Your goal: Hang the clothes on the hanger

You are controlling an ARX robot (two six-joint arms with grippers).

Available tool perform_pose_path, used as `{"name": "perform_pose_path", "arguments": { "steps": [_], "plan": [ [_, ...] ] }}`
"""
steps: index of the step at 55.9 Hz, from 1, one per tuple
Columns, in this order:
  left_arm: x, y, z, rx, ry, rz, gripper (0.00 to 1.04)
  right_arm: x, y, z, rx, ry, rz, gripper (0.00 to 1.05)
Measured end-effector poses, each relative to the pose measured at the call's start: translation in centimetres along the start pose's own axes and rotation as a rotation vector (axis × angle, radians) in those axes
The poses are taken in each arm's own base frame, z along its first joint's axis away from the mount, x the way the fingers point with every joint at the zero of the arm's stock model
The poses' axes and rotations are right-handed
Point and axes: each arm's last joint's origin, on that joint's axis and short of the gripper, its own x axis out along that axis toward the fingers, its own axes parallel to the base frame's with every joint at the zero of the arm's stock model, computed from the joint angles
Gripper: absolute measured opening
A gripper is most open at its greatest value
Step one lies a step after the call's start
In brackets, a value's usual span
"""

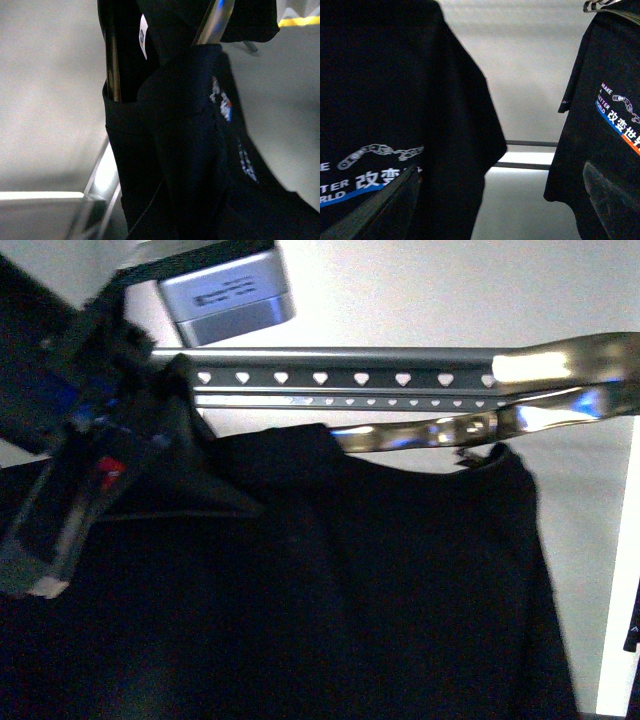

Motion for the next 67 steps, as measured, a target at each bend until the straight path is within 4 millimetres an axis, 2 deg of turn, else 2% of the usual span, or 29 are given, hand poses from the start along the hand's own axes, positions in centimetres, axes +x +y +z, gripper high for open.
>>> {"name": "perform_pose_path", "arguments": {
  "steps": [15,29,38,67],
  "plan": [
    [3.1,0.4,2.1,0.176,-0.113,-0.016,0.04,0.0,0.0,0.0,0.0,0.0,0.0,0.97],
    [4.9,0.3,3.5,0.308,-0.21,0.028,0.04,0.0,0.0,0.0,0.0,0.0,0.0,0.97],
    [5.0,0.4,3.9,0.362,-0.24,0.071,0.04,0.0,0.0,0.0,0.0,0.0,0.0,0.97],
    [5.1,0.4,3.9,0.368,-0.237,0.071,0.04,0.0,0.0,0.0,0.0,0.0,0.0,0.97]
  ]
}}
